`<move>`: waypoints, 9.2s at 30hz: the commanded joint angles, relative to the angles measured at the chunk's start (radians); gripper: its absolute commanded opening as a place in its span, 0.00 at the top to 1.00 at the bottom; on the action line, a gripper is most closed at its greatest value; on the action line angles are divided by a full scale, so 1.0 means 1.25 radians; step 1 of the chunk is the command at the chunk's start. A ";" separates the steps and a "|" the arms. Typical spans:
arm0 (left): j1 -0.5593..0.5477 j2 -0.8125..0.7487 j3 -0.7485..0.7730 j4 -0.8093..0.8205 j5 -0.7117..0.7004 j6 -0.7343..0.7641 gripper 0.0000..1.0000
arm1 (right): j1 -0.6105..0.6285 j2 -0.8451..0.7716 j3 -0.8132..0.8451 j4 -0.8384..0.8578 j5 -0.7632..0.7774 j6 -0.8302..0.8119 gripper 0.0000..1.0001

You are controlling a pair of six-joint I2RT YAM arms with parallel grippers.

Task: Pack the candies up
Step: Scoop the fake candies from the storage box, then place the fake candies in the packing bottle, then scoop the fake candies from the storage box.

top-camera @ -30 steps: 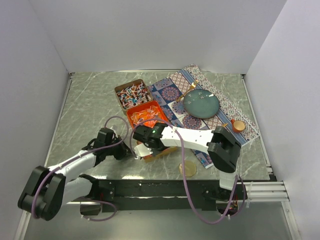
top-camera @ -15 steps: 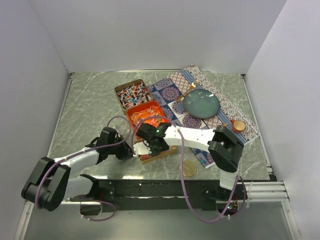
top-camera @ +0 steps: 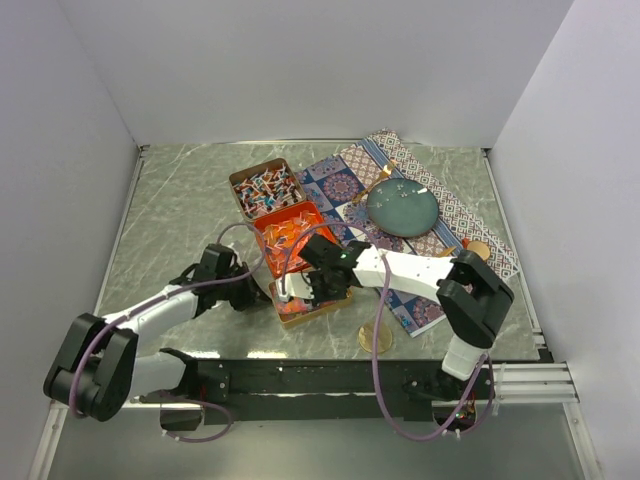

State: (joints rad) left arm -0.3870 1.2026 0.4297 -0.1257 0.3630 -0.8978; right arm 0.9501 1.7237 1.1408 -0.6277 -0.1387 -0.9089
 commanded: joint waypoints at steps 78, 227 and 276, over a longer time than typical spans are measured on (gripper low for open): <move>0.711 -0.049 0.694 -0.419 0.063 0.356 0.08 | 0.196 0.465 0.922 -0.278 0.399 -0.118 1.00; 0.284 0.011 0.521 -0.114 0.203 0.348 0.14 | -0.231 0.047 0.553 -0.286 0.162 -0.287 1.00; 0.418 0.016 0.389 -0.172 0.111 0.260 0.26 | 0.008 0.404 0.663 -0.299 0.684 -0.679 1.00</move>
State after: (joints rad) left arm 0.1307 1.2472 0.9195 -0.3786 0.4854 -0.5564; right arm 0.9298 2.2730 1.9625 -0.8768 0.8322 -1.8008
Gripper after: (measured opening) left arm 0.737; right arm 0.155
